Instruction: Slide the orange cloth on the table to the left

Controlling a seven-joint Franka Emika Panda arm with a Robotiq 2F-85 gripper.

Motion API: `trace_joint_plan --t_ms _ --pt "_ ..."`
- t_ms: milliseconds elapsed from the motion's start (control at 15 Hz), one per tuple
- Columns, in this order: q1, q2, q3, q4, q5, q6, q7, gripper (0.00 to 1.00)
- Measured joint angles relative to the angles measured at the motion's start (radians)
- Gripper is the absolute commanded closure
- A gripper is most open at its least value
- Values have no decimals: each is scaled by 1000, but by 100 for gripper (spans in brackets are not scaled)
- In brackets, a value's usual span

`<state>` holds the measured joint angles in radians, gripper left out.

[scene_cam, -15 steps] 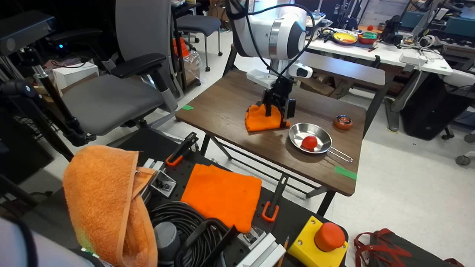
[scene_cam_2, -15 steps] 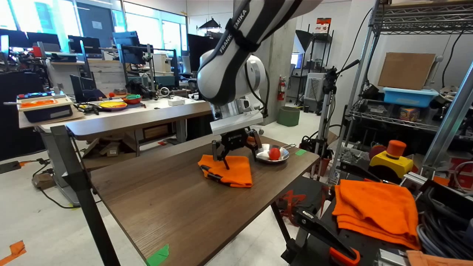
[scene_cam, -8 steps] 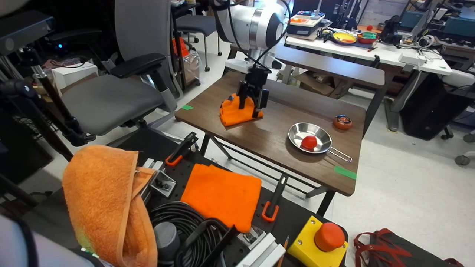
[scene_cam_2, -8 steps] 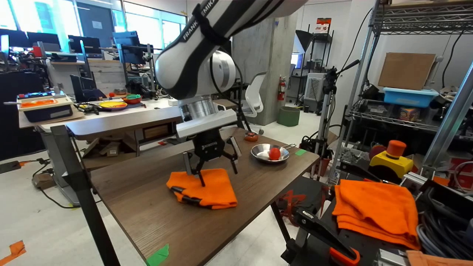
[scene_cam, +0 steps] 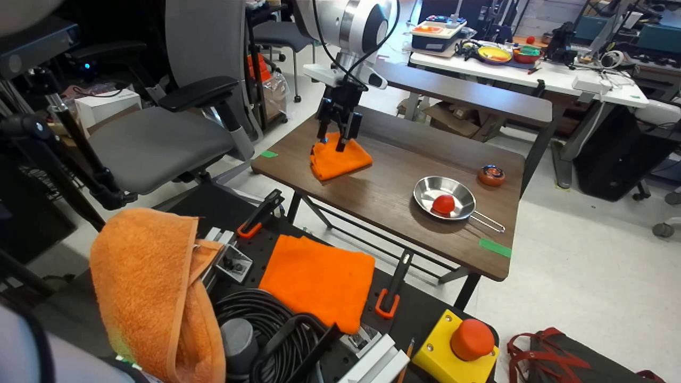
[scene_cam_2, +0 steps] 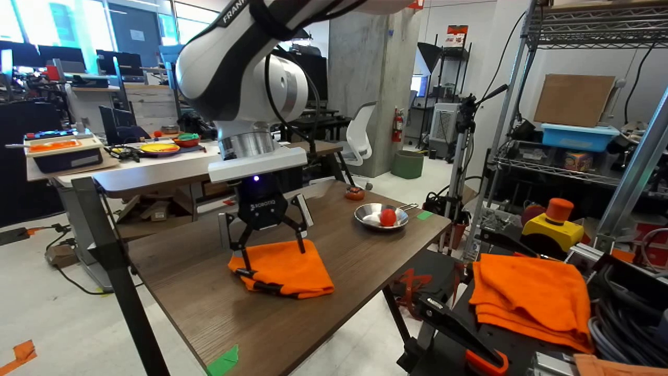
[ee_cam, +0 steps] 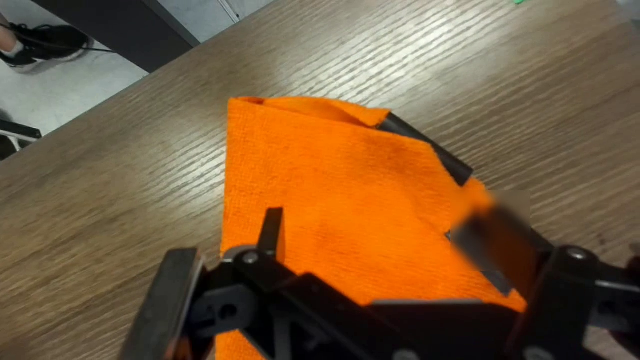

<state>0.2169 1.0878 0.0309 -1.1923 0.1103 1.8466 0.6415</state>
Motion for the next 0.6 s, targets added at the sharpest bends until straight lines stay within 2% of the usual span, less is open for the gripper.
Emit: trace_joint_plan --t_ms 267,600 --pt "-4 -23 -2 -5 -1 0 -49 0" --pt "-3 -25 -4 -11 -1 -1 -51 0"
